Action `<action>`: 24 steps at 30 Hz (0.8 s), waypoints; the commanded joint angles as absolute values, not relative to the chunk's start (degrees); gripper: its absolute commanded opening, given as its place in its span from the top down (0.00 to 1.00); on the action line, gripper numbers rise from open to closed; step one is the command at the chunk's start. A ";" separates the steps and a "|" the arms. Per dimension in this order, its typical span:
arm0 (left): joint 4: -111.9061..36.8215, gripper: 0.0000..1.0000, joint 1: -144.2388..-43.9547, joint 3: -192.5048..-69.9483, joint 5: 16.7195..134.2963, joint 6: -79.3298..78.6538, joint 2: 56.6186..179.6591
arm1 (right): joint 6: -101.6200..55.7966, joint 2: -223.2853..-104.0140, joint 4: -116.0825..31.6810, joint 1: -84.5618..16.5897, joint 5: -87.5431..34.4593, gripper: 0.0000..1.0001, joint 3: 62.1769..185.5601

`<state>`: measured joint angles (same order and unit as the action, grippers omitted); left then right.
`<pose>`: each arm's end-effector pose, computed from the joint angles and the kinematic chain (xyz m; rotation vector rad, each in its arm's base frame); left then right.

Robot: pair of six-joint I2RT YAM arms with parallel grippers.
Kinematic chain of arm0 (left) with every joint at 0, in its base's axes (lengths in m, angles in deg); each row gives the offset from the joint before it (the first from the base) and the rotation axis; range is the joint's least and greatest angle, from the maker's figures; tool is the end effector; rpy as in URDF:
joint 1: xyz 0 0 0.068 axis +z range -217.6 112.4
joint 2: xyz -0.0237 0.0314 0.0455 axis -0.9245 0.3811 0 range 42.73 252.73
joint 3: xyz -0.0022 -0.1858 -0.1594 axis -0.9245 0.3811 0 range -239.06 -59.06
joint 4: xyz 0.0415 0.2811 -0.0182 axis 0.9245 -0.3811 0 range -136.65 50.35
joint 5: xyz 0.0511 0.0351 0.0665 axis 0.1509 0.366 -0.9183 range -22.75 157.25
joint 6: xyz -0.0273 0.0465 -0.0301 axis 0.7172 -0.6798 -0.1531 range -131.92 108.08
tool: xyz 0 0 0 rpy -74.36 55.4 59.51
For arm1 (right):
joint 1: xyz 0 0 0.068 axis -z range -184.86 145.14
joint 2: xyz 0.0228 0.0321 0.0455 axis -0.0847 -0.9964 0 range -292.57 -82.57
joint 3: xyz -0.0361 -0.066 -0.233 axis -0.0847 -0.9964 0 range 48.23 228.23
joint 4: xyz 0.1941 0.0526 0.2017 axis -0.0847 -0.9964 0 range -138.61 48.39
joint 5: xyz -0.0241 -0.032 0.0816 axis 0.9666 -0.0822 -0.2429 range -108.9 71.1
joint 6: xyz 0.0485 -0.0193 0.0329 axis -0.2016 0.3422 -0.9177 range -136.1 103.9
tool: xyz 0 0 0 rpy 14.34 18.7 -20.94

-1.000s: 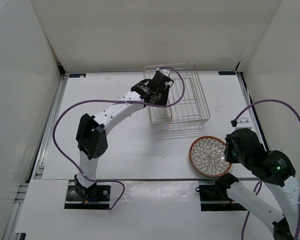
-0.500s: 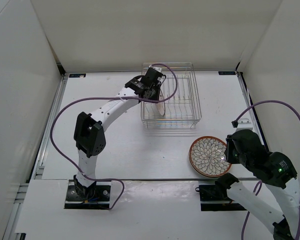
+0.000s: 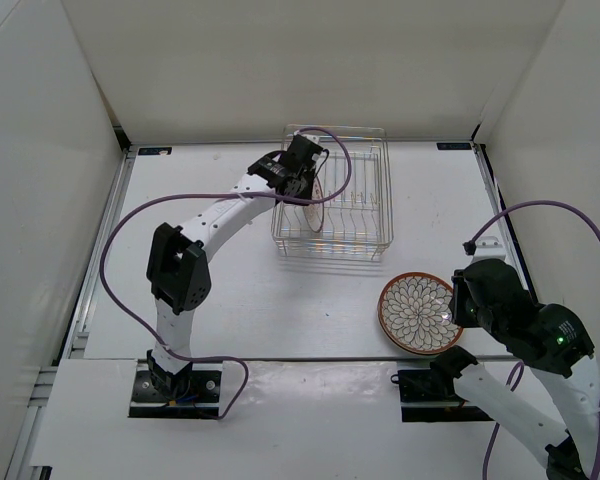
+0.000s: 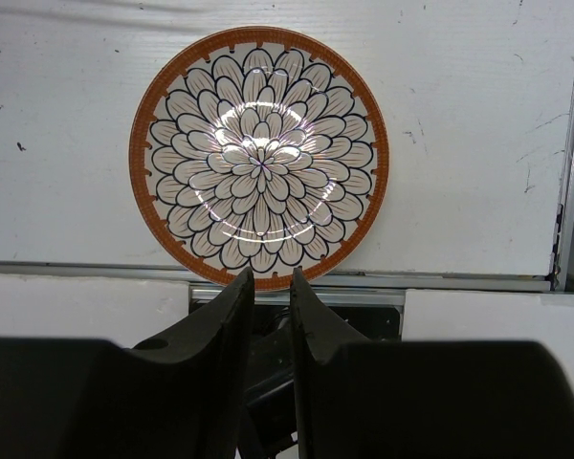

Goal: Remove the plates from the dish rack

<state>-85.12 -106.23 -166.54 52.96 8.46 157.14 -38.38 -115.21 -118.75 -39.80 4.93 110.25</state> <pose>0.3703 -0.2812 0.2601 0.2854 2.4348 -0.1435 0.0978 0.0454 0.3385 -0.0675 2.3140 -0.0009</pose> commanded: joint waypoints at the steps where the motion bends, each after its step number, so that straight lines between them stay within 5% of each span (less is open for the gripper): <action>1: -85.96 0.86 -107.06 -168.39 53.54 6.19 155.06 | -38.24 -115.18 -120.18 -39.93 5.01 0.75 109.85; 15: -84.12 0.84 -117.33 -172.26 37.30 -4.00 153.83 | -37.72 -115.44 -119.92 -39.93 4.21 0.75 109.85; 24: -75.34 0.99 -125.34 -173.06 16.64 -19.79 154.88 | -37.54 -115.44 -119.74 -39.84 3.78 0.75 109.76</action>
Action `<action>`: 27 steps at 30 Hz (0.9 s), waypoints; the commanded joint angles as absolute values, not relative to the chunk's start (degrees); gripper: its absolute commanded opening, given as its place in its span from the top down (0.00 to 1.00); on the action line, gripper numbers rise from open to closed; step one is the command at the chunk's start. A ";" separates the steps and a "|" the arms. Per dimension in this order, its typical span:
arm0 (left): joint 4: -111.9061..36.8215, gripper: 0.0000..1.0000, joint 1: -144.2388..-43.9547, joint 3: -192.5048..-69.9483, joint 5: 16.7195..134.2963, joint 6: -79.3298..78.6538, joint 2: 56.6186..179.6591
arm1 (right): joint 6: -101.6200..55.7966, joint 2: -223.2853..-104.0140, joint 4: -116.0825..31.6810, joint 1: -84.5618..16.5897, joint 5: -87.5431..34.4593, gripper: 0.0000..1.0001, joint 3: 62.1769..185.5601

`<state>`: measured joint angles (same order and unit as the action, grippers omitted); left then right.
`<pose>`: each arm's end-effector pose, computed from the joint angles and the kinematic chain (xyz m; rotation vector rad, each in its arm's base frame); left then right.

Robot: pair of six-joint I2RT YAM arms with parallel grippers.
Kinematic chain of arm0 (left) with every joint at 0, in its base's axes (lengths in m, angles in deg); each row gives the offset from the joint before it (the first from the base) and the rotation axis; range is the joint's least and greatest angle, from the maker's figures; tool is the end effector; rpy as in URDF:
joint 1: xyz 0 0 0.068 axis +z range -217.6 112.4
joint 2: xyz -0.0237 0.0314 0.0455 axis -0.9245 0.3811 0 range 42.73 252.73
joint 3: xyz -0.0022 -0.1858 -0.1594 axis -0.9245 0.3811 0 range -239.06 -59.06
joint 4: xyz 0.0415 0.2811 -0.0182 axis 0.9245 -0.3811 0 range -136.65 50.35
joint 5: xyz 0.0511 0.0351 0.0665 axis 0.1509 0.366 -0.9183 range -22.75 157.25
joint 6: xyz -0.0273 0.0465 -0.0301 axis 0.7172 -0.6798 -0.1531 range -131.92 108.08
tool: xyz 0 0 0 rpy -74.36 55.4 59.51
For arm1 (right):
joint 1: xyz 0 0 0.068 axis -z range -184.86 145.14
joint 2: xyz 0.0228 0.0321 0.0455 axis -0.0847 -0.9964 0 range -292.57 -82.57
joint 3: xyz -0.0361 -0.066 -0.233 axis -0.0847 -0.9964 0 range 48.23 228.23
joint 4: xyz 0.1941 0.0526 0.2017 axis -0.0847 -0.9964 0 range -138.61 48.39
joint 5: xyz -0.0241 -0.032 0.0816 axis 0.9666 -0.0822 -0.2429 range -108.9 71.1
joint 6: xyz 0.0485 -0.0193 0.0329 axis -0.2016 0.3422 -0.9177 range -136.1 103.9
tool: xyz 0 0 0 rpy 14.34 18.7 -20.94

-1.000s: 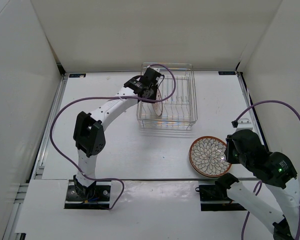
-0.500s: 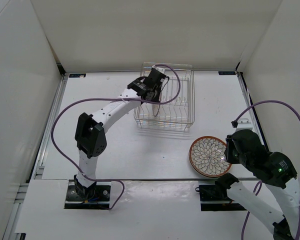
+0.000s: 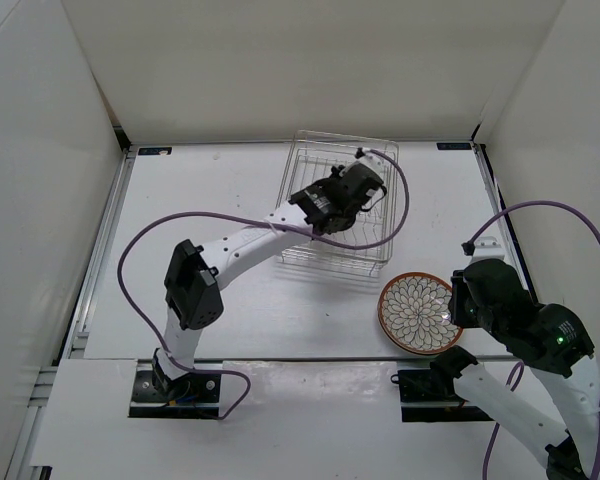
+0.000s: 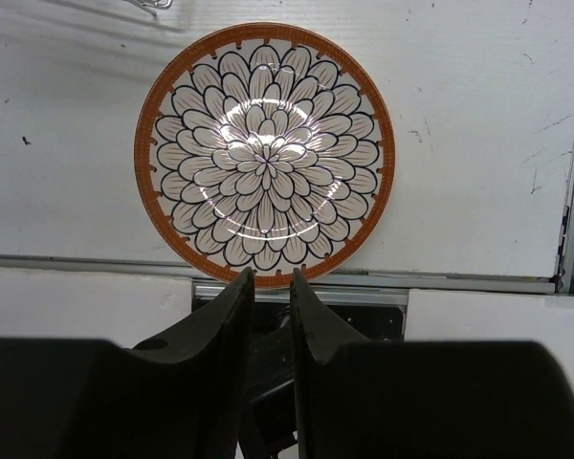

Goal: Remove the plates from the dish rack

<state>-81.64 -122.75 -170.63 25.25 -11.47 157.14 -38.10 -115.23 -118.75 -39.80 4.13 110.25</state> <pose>0.2921 -0.3650 0.2975 0.6706 2.0298 0.3072 0.0977 0.0460 0.3383 -0.0799 2.3195 0.0112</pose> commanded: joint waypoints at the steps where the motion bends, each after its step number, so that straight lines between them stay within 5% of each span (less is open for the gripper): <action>1: -70.63 1.00 -126.99 -172.79 13.32 -21.22 154.88 | -37.54 -115.44 -119.74 -39.75 3.77 0.75 109.67; 5: -57.19 1.00 -129.82 -171.12 2.32 -33.34 154.97 | -37.37 -115.35 -119.57 -39.93 3.60 0.75 109.67; 12: -6.22 1.00 -132.81 -168.65 -9.11 -84.66 156.02 | -37.28 -115.27 -119.65 -39.84 3.60 0.75 109.58; 17: 7.61 1.00 -137.01 -165.16 -16.50 -101.76 149.81 | -37.37 -115.09 -119.57 -39.84 3.77 0.75 109.58; 21: 39.88 1.00 -140.89 -158.90 -25.18 -126.58 145.39 | -37.37 -114.04 -119.39 -39.84 3.86 0.75 109.41; 27: 39.98 1.00 -151.42 -143.00 -25.22 -125.74 134.85 | -37.02 -114.65 -119.21 -39.84 3.51 0.75 109.32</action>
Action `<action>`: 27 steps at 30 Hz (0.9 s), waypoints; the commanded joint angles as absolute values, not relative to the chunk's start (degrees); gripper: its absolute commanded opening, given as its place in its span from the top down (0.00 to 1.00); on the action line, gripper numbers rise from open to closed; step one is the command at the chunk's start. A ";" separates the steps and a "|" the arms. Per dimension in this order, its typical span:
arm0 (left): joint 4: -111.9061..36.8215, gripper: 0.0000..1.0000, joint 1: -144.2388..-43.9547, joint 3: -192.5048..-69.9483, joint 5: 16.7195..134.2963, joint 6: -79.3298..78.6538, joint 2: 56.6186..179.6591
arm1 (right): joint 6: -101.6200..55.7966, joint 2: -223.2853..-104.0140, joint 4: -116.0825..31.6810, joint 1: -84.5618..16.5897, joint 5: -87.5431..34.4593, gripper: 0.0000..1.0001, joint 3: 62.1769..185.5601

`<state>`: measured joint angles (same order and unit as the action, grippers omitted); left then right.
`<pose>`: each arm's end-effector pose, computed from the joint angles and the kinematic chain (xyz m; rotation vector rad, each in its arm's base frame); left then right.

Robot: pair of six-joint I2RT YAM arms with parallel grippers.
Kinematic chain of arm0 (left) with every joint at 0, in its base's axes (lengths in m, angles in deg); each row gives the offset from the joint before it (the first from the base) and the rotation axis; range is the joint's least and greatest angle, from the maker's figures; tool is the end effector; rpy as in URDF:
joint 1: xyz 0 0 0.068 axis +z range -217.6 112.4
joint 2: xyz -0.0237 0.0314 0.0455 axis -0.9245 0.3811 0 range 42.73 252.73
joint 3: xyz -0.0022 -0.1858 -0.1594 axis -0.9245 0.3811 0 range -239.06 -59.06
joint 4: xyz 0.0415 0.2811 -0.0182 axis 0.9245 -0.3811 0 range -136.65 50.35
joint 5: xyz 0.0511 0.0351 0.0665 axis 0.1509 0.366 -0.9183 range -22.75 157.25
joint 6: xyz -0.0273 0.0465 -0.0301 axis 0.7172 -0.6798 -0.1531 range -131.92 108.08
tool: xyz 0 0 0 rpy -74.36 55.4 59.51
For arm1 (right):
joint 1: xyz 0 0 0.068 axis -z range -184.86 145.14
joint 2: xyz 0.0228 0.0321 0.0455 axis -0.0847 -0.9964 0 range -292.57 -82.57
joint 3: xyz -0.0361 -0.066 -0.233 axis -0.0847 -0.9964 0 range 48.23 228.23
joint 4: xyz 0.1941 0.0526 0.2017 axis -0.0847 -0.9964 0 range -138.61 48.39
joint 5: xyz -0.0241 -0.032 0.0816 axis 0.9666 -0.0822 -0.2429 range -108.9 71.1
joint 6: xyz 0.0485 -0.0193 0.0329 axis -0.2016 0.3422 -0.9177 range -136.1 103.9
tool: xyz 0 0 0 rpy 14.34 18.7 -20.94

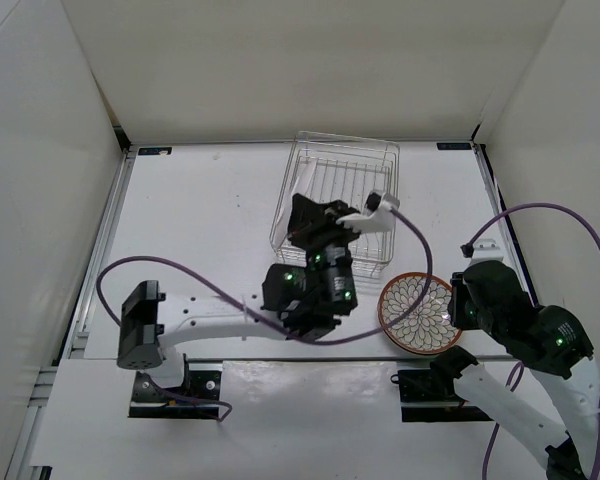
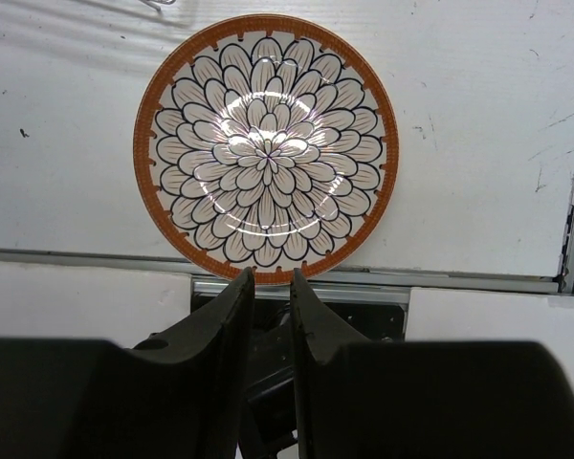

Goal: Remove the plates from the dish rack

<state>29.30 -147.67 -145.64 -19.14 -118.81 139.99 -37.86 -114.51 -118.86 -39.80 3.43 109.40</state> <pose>0.1090 -0.3529 0.4210 0.5453 1.4721 0.7865 0.0963 0.0456 0.3349 -0.0919 2.3275 0.0195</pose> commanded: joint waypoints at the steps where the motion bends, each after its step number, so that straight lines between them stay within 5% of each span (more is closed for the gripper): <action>1: 39.98 1.00 -152.14 -141.77 -25.21 -125.48 133.19 | -37.02 -114.74 -118.95 -39.84 3.51 0.75 109.41; 13: 38.41 1.00 -154.34 -145.71 -17.33 -124.26 120.17 | -37.10 -116.32 -119.12 -39.93 3.78 0.76 109.32; 16: 18.43 1.00 -155.57 -144.93 -11.25 -97.13 114.30 | -37.02 -117.28 -118.95 -39.84 3.51 0.76 109.32; 17: -11.40 1.00 -155.58 -145.54 -5.85 -88.30 111.67 | -37.02 -117.81 -119.04 -39.84 3.69 0.76 109.32; 18: -25.27 1.00 -155.58 -147.37 -2.31 -78.38 109.29 | -37.02 -118.07 -118.95 -39.84 3.69 0.76 109.32; 19: -39.33 1.00 -155.05 -149.82 2.51 -49.65 108.57 | -37.02 -118.34 -119.12 -39.84 3.77 0.76 109.23; 20: -60.79 1.00 -153.74 -155.16 15.78 -44.32 107.69 | -37.02 -118.69 -119.04 -39.84 3.77 0.76 109.32; 27: -83.09 1.00 -153.64 -157.42 21.89 -30.94 109.00 | -37.28 -119.31 -119.21 -39.84 4.48 0.76 109.32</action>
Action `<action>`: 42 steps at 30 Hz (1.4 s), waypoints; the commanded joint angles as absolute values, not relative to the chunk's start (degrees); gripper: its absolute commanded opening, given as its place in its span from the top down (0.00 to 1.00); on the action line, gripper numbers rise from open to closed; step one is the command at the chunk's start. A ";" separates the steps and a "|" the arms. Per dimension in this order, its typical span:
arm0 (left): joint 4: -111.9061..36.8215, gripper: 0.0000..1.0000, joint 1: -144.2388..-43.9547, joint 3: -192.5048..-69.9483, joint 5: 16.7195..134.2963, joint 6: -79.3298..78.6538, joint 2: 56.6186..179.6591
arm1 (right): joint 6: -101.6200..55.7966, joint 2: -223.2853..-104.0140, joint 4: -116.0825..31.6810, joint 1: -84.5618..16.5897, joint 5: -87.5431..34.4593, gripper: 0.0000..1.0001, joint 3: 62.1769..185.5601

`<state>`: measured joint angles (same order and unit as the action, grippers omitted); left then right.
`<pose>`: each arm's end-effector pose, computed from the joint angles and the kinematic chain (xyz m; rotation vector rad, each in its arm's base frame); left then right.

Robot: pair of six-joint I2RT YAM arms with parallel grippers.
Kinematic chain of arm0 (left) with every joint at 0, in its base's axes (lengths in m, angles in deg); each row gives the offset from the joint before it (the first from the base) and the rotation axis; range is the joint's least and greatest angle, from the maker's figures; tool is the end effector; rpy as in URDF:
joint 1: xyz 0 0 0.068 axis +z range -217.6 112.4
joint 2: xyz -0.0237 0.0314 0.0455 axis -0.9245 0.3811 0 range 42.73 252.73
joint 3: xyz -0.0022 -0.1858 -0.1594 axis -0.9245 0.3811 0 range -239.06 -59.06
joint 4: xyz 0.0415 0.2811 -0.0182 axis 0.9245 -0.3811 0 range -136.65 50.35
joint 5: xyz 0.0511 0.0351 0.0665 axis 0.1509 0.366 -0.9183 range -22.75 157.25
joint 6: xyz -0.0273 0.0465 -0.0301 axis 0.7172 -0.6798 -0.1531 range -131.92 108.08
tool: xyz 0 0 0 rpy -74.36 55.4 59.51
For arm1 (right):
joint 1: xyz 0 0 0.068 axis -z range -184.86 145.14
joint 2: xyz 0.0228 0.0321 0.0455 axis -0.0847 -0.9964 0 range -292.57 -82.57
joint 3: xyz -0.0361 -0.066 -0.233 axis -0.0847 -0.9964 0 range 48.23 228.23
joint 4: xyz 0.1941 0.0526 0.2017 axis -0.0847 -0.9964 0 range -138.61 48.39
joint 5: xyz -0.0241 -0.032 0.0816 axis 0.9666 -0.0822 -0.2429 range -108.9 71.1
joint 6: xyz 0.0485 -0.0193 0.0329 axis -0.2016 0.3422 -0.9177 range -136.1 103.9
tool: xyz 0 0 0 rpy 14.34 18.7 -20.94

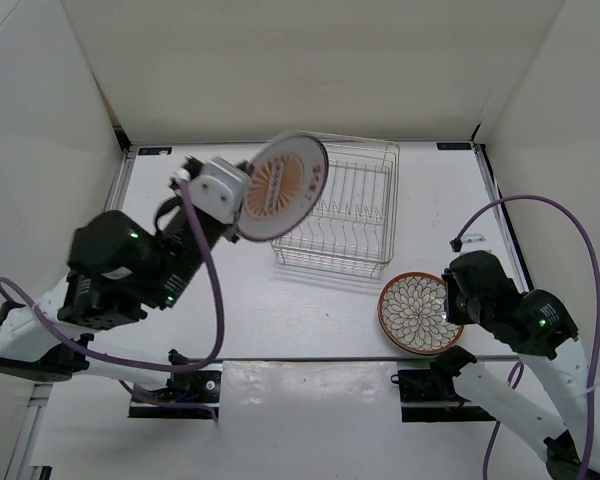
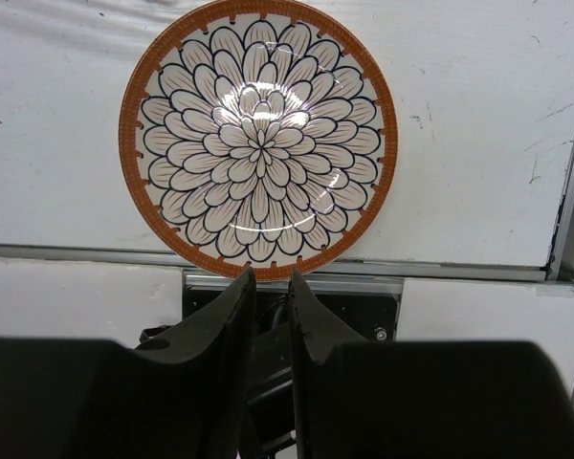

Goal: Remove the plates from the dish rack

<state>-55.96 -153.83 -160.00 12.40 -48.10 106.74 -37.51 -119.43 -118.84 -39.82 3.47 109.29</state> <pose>0.0506 -0.1880 0.5702 0.5642 1.2466 -0.1543 0.1117 0.0564 0.3262 -0.1255 2.3994 -0.0396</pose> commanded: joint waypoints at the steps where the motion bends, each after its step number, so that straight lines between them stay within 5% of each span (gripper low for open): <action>1: -84.63 1.00 -153.73 -154.54 23.90 -27.77 108.13 | -37.28 -119.48 -119.04 -39.93 4.48 0.76 109.32; 8: -94.04 1.00 -153.20 -133.45 30.42 -5.99 98.20 | -36.84 -119.22 -118.68 -39.93 4.30 0.78 109.14; 17: -88.61 1.00 -151.71 -109.89 39.29 11.44 90.82 | -36.84 -119.04 -118.60 -39.93 4.39 0.78 109.14; 25: -77.19 1.00 -133.97 -102.04 56.33 9.71 89.22 | -37.19 -118.60 -118.86 -39.93 4.39 0.78 109.23; 36: -59.46 1.00 -104.89 -94.04 87.78 13.56 102.83 | -37.54 -117.99 -118.86 -39.93 5.09 0.78 109.23; 42: -50.67 1.00 -99.41 -89.21 85.19 17.79 109.35 | -37.19 -118.34 -118.77 -39.84 4.65 0.78 109.14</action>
